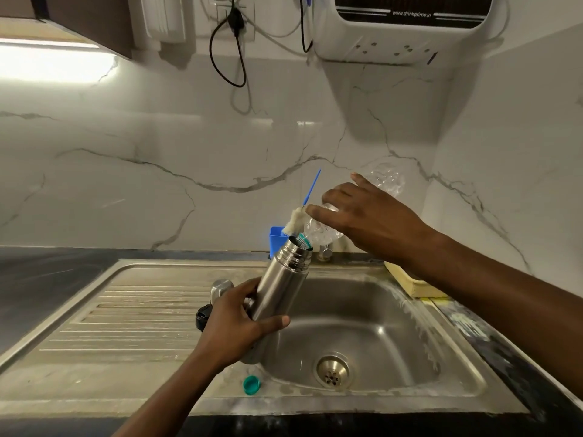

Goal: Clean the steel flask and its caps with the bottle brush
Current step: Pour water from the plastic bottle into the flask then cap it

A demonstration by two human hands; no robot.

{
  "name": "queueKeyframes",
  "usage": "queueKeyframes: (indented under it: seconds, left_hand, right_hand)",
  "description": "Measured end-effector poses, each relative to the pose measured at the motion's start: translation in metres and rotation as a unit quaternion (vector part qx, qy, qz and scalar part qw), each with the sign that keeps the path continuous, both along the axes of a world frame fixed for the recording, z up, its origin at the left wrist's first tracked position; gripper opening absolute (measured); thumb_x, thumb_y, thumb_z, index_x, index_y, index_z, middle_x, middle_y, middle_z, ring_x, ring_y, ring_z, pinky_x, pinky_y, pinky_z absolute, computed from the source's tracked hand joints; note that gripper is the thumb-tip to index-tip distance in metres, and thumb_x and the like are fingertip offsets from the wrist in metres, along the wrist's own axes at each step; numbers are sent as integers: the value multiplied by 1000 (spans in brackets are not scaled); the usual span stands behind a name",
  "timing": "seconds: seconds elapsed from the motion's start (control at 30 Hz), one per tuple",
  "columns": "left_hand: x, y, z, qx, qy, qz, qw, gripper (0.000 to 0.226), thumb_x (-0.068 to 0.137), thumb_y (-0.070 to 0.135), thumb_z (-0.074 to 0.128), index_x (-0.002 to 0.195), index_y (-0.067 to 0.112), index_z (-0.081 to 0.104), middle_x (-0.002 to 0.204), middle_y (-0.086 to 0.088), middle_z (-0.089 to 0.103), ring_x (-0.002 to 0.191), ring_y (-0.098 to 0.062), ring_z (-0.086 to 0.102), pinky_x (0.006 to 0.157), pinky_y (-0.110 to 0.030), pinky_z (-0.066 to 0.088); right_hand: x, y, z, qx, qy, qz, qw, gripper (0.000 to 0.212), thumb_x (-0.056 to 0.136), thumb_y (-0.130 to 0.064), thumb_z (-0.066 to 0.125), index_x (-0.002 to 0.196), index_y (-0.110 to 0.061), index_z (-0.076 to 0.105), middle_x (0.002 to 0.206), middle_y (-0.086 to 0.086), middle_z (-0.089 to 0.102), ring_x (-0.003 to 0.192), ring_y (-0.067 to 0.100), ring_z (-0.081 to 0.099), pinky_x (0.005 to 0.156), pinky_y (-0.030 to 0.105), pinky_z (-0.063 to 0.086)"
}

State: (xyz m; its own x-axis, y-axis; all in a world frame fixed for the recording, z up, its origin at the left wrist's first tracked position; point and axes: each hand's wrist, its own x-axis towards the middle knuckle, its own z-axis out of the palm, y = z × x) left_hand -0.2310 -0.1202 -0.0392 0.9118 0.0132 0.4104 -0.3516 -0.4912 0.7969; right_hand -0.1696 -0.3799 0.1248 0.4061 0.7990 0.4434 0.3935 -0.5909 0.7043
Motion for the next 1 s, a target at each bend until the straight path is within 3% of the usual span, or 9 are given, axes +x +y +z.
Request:
queueKeyframes:
  seconds: [0.13,0.47,0.67,1.0]
  left_hand:
    - [0,-2,-1,-9,1,-8,1000,77,75,37,93,143,33,57,111,28,58,99,4,58,72,-13,47]
    - [2,-3,-2,-2,-1,-14,1000,80,74,40,92,145,33,56,115,28,61,101,5,60,68,-8,49]
    - [4,-3,-3,-2,-4,-14,1000,76,74,39,93,141,36,58,113,28,63,101,19,57,68,-4,49]
    - [18,-10,-2,-8,-8,-28,1000,77,70,52,92,137,42,57,118,25,68,103,2,66,81,-20,56]
  right_hand:
    - [3,0,2,-8,-7,0,1000,85,73,4,86,147,-19,50,135,19,62,120,36,62,115,60,39]
    - [3,3,8,-15,-15,4,1000,75,78,-3,86,144,-18,53,134,18,63,121,36,64,118,61,33]
    - [7,4,7,-13,-28,14,999,77,74,-5,91,141,-17,55,131,18,65,119,35,65,116,61,35]
    - [13,-1,10,-13,-38,8,999,74,75,-6,89,139,-19,54,130,16,65,118,33,65,118,59,33]
